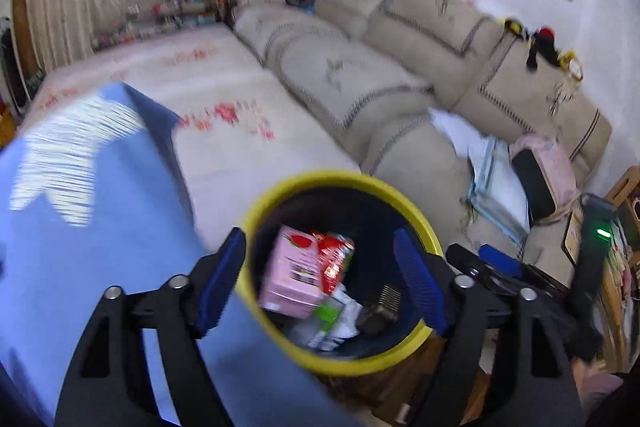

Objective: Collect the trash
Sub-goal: 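Carry the pink carton over the yellow bin and open the left gripper, then move the right gripper to the white paper cup and grasp it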

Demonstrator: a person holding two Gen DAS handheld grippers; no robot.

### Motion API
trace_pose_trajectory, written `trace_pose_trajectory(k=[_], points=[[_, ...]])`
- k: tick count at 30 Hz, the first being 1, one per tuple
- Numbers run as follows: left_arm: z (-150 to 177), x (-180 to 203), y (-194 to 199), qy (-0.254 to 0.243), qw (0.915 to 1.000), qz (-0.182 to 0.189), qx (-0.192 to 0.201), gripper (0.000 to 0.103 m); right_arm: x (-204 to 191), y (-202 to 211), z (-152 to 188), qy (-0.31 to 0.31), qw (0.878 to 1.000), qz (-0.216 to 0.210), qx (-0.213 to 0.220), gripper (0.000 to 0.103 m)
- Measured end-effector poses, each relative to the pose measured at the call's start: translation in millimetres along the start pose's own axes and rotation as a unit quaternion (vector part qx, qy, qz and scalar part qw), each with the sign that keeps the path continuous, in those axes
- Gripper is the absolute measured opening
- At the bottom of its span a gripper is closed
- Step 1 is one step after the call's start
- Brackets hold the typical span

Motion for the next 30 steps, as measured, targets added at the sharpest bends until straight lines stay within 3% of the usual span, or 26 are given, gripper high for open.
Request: trace_pose_trajectory(k=[5, 10, 14, 17, 22, 26, 30], points=[[29.0, -43.8, 83.3, -0.020, 0.9956, -0.047, 0.079, 0.092, -12.9, -8.0, 4.2, 0.012, 1.000, -0.003, -0.010, 0.071], [78.3, -122.4, 158.7, 0.032, 0.9868, -0.107, 0.117, 0.096, -41.2, -14.1, 9.1, 0.035, 0.999, -0.008, -0.020, 0.071], [113.7, -190.1, 216.5, 0.068, 0.9687, -0.183, 0.153, 0.096, -70.6, -15.8, 13.1, 0.059, 0.998, -0.015, -0.024, 0.071], [136.5, -239.7, 256.4, 0.088, 0.9444, -0.263, 0.177, 0.097, -98.7, -16.7, 16.4, 0.083, 0.996, -0.030, -0.029, 0.071], [168.6, -298.9, 290.9, 0.121, 0.9157, -0.337, 0.182, 0.098, -162.8, -16.7, 22.8, 0.137, 0.987, -0.069, -0.041, 0.071], [192.0, -334.5, 306.9, 0.159, 0.9042, -0.350, 0.186, 0.098, -225.4, -11.1, 32.1, 0.192, 0.974, -0.110, -0.049, 0.071], [195.9, -333.1, 310.1, 0.162, 0.9019, -0.347, 0.199, 0.098, -301.3, -5.2, 51.4, 0.269, 0.951, -0.142, -0.055, 0.071]])
Point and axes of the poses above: each gripper's, at about its wrist camera, not at the fingertips, and y roughly against the way its jaws point, x to its right, z to its underside, the point moved 1 cm from there along -y, roughly the way its jaws point, and after that the axes turned 1 degree about y, right-handed, at the moved point
